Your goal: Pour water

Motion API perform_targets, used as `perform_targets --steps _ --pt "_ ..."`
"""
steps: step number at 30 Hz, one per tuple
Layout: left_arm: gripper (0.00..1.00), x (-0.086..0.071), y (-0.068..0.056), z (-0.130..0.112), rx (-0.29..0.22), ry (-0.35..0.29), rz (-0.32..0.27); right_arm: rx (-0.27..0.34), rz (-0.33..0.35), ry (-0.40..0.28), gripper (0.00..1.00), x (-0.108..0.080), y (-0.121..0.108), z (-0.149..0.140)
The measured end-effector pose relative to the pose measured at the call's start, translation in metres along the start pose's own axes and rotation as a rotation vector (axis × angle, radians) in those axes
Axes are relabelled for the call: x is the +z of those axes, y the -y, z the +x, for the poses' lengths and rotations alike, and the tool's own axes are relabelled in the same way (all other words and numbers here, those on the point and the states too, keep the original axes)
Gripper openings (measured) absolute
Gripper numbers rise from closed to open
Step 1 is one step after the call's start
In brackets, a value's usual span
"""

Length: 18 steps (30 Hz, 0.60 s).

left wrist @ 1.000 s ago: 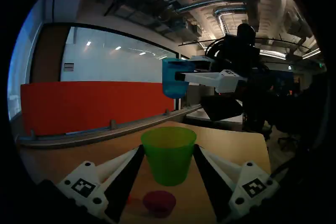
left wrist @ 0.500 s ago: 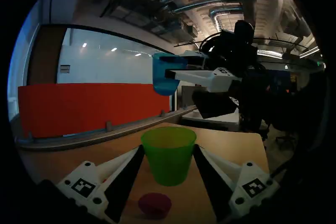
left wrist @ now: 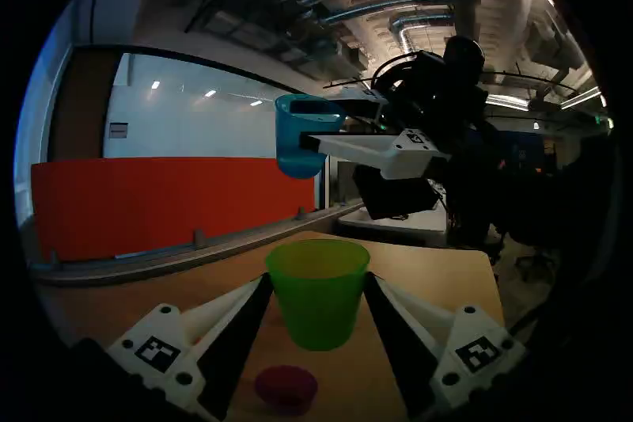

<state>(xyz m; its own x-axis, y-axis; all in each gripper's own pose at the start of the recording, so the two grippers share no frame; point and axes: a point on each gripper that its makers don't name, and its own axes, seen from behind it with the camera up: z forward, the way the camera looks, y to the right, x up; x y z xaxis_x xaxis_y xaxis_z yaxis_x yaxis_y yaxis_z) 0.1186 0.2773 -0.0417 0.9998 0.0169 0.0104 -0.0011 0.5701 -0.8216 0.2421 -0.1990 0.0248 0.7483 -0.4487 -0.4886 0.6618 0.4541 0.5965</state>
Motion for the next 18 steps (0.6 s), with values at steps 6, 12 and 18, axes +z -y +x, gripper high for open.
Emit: perform_targets --steps 6,12,18 --pt "0.84 0.001 -0.001 0.000 0.002 0.001 -0.004 -0.039 -0.001 -0.002 0.90 0.000 0.000 0.003" --pt "0.83 0.003 -0.001 -0.001 -0.008 0.000 -0.008 -0.089 0.006 -0.003 0.90 0.001 0.003 0.007" --pt "0.83 0.004 -0.002 -0.003 -0.010 0.001 -0.011 -0.135 0.010 -0.009 0.90 0.002 0.007 0.014"
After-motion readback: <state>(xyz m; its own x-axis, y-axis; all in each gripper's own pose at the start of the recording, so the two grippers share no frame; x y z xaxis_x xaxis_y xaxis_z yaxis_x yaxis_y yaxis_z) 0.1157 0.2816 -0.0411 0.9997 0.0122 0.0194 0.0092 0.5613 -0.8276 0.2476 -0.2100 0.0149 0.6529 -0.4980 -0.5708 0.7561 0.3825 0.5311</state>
